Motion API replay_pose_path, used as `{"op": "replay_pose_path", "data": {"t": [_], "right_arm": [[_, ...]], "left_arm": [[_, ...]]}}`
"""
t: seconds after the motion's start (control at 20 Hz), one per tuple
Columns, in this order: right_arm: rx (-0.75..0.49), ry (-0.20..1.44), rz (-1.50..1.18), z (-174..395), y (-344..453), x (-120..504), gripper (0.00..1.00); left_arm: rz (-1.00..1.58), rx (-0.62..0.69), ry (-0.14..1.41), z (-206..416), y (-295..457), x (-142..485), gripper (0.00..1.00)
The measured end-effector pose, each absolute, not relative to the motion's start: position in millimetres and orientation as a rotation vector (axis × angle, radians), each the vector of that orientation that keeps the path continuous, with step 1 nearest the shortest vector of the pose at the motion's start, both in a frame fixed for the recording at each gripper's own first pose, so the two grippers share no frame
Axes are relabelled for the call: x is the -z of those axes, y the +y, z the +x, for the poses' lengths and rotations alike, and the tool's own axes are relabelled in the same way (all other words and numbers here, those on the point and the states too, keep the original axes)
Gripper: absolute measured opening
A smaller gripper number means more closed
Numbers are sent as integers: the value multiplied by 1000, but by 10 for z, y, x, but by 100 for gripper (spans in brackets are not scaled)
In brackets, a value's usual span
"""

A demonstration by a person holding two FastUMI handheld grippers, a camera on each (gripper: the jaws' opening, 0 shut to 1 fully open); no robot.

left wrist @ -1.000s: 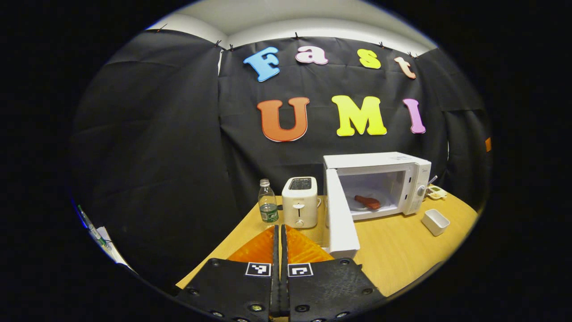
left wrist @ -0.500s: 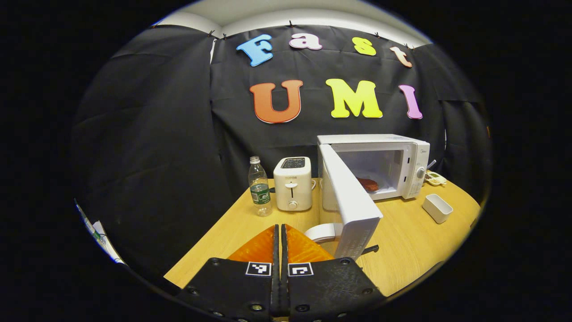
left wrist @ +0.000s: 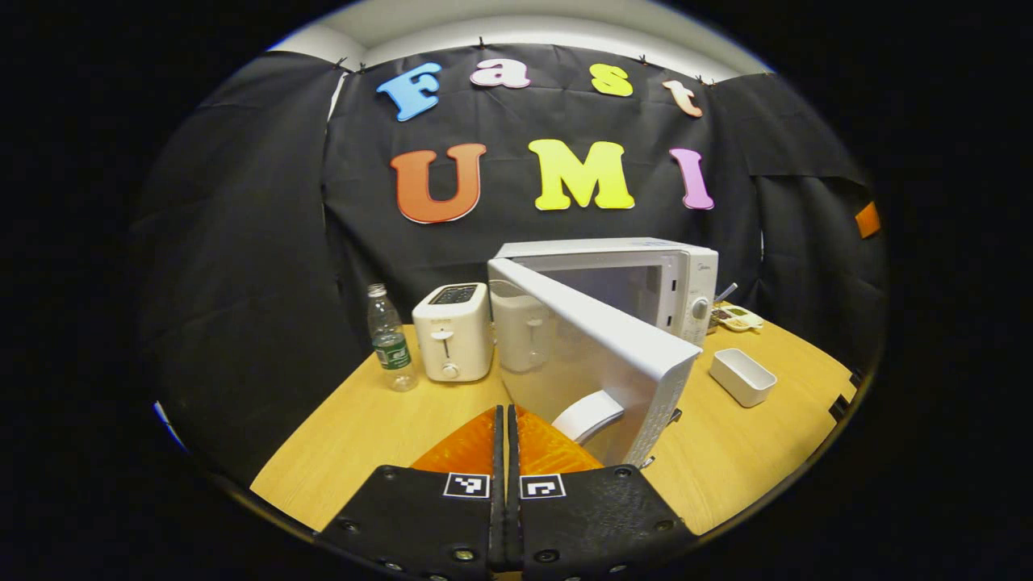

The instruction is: Open the microwave oven with the left hand, put the food in, and close the microwave oven.

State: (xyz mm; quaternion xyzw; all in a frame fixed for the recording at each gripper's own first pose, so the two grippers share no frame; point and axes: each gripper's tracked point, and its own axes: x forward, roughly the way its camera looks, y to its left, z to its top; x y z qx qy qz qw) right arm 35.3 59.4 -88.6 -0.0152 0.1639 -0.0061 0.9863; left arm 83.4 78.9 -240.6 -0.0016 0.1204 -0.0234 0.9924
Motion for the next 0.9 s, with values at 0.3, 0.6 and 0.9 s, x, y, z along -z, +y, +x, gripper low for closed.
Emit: {"op": "replay_pose_path", "data": {"t": [0.3, 0.6, 0.9], "right_arm": [[37, 348, -39, 501, 291, 912, 100], [59, 352, -42, 815, -60, 844, 100], [66, 349, -32, 1150, -356, 814, 100]], "left_arm": [[6, 160, 216, 1219, 47, 2323, 0], [-1, 232, 200, 1736, -607, 2274, 0], [13, 271, 189, 2255, -1097, 2275, 0]]}}
